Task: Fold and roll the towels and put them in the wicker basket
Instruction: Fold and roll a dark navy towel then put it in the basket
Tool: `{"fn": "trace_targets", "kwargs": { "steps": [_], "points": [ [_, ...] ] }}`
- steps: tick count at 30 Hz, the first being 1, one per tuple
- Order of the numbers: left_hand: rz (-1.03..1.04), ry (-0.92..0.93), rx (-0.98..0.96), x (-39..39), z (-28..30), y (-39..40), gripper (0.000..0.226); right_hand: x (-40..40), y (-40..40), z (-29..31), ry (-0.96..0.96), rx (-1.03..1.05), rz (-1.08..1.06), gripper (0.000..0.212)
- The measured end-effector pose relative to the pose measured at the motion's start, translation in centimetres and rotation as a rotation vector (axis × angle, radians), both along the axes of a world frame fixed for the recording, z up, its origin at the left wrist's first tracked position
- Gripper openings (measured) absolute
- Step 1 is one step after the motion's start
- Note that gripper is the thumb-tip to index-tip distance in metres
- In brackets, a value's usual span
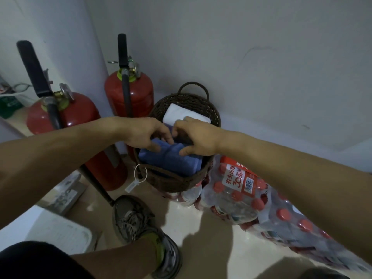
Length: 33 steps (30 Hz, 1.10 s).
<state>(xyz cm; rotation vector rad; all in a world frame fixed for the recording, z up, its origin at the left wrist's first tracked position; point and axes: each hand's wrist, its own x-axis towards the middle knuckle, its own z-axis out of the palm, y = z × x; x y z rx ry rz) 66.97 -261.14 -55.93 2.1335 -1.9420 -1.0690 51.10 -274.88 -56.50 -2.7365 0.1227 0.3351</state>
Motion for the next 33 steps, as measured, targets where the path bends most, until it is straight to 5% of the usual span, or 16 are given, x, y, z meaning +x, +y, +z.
{"fn": "trace_targets", "kwargs": {
  "steps": [4, 11, 15, 18, 23, 29, 33],
  "points": [
    [0.015, 0.06, 0.033, 1.1, -0.8, 0.8, 0.054, -1.2, 0.0, -0.2, 0.066, 0.247, -0.051, 0.038],
    [-0.034, -0.086, 0.02, 0.1, -1.5, -0.4, 0.061, -1.6, 0.6, -2.1, 0.036, 0.063, -0.059, 0.053],
    [-0.053, -0.099, 0.08, -0.7, 0.7, -1.6, 0.063, -4.2, 0.2, 0.2, -0.138, 0.111, -0.125, 0.057],
    [-0.045, -0.098, -0.063, -3.2, 2.6, -3.0, 0.051, -8.7, -1.2, 2.7, -0.323, 0.179, -0.232, 0.041],
    [-0.064, 0.0, -0.258, -12.3, 5.5, -8.0, 0.016, -20.7, -5.8, 6.5, -0.168, 0.165, -0.4, 0.009],
    [-0.283, 0.005, -0.229, -27.9, 4.1, -16.7, 0.014, -37.3, -11.3, 7.0, -0.256, -0.142, -0.717, 0.009],
    [-0.172, 0.082, -0.365, -39.1, 0.2, -22.4, 0.038, -46.9, -13.6, 4.3, -0.352, -0.315, -1.002, 0.015]
  ]
}}
